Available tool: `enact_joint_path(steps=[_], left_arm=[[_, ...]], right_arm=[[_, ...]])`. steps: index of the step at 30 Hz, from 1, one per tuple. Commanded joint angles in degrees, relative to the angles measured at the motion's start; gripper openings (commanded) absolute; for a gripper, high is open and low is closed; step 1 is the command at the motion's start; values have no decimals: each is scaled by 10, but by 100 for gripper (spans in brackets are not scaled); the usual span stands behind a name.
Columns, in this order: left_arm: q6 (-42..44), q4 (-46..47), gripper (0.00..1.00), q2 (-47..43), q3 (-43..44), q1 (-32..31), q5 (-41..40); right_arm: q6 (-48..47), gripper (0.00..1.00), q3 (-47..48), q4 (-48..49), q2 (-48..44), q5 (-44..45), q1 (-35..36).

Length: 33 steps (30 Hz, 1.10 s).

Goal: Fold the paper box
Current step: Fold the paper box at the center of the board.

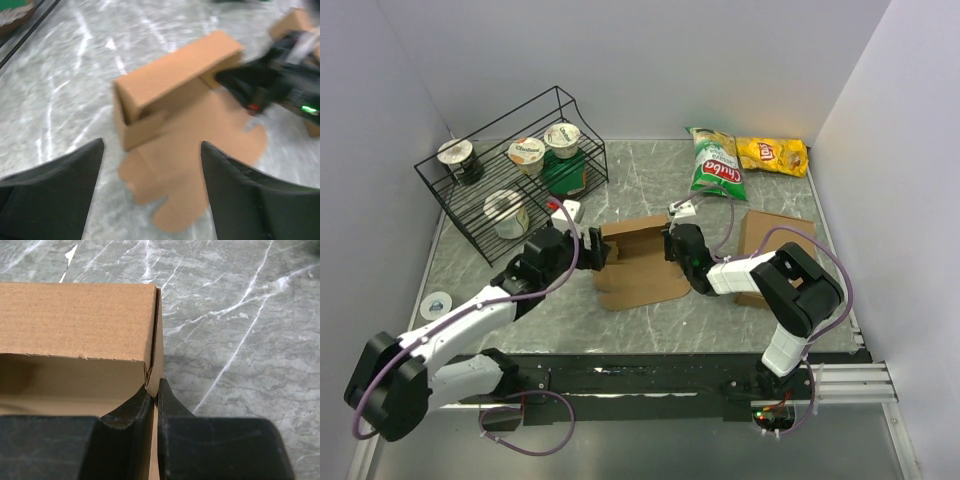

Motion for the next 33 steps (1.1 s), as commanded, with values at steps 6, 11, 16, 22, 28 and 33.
enact_joint_path(steps=[6,11,16,22,28,33], left_arm=[[12,216,70,75,-77,45,82],[2,249,74,110,-92,52,58],[-17,311,66,105,-127,79,101],[-10,295,74,74,-131,89,110],[-13,297,74,69,-144,140,186],[-18,336,65,101,-138,162,231]], right_arm=[[4,0,-2,-2,-18,-40,-3],[5,0,7,-20,-15,-36,-2],[8,0,13,-44,-16,-29,-9],[17,0,20,-83,-26,-46,-22],[27,0,39,-125,-29,-89,-46],[26,0,36,-132,-33,-112,-62]])
